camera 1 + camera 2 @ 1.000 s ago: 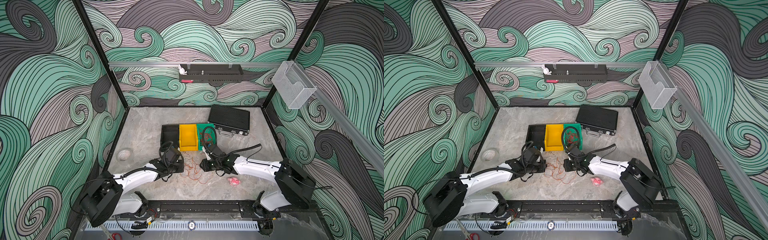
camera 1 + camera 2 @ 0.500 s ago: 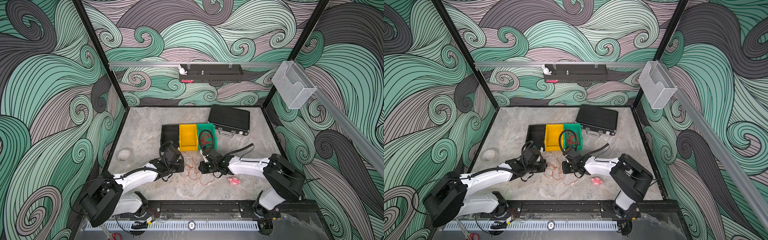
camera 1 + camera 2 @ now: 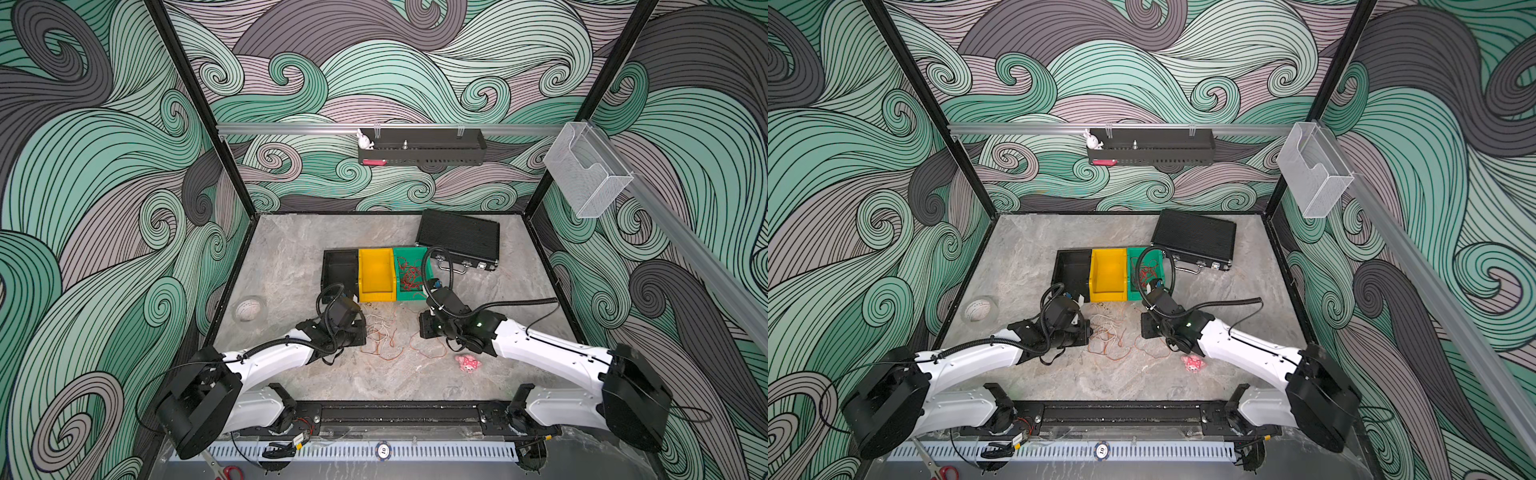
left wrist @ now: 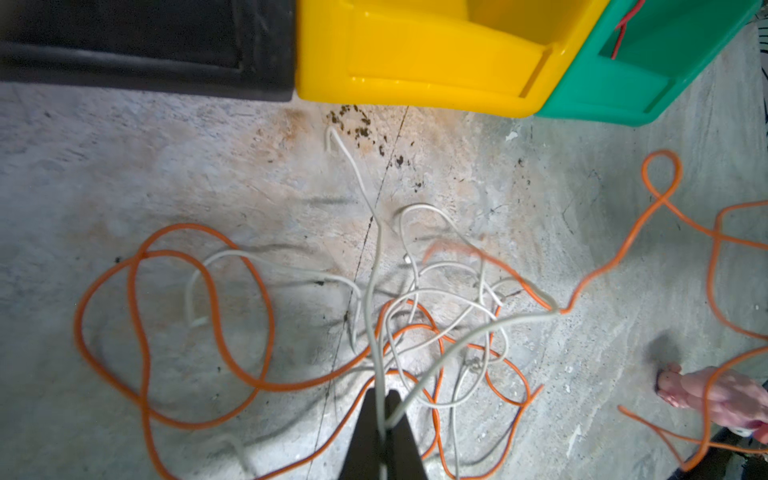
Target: Untangle the cables
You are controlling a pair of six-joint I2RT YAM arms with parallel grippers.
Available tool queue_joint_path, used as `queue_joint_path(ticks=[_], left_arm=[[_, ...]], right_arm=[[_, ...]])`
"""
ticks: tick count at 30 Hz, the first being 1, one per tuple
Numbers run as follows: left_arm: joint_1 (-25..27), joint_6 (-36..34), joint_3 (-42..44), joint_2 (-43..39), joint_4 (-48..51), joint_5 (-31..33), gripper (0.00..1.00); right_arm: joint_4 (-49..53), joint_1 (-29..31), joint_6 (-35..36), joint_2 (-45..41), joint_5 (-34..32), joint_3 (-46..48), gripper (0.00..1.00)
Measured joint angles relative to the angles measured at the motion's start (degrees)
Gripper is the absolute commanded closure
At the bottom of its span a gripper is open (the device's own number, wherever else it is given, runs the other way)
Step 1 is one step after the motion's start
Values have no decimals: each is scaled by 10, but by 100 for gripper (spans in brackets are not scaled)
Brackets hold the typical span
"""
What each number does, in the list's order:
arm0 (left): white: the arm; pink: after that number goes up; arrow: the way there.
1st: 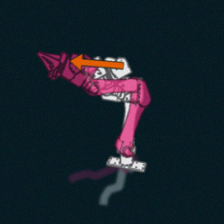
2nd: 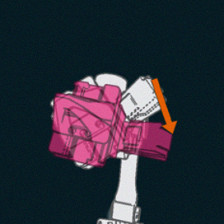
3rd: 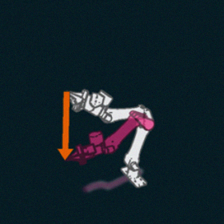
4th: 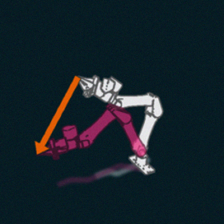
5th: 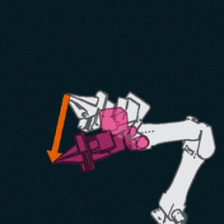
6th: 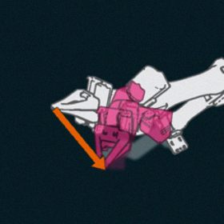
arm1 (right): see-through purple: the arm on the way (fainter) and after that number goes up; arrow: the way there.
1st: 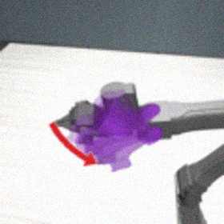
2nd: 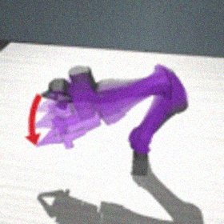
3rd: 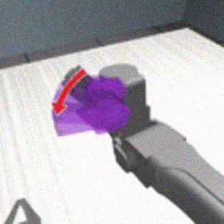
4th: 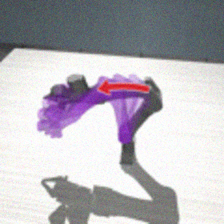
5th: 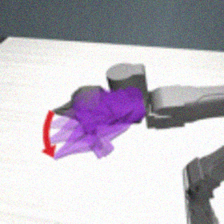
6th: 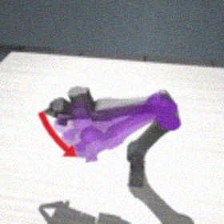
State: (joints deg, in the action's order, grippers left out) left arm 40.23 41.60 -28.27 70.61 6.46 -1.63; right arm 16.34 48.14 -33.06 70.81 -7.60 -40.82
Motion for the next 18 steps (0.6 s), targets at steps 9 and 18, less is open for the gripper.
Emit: queue_joint_path(ticks=[9, 18], left_arm=[[-1, 0, 0, -8, 2, 4, 100], [-1, 0, 0, -15, 4, 6, 100]], right_arm=[[90, -82, 27, -136, -46, 11, 100], [143, -151, 64, -217, -35, 5, 100]])
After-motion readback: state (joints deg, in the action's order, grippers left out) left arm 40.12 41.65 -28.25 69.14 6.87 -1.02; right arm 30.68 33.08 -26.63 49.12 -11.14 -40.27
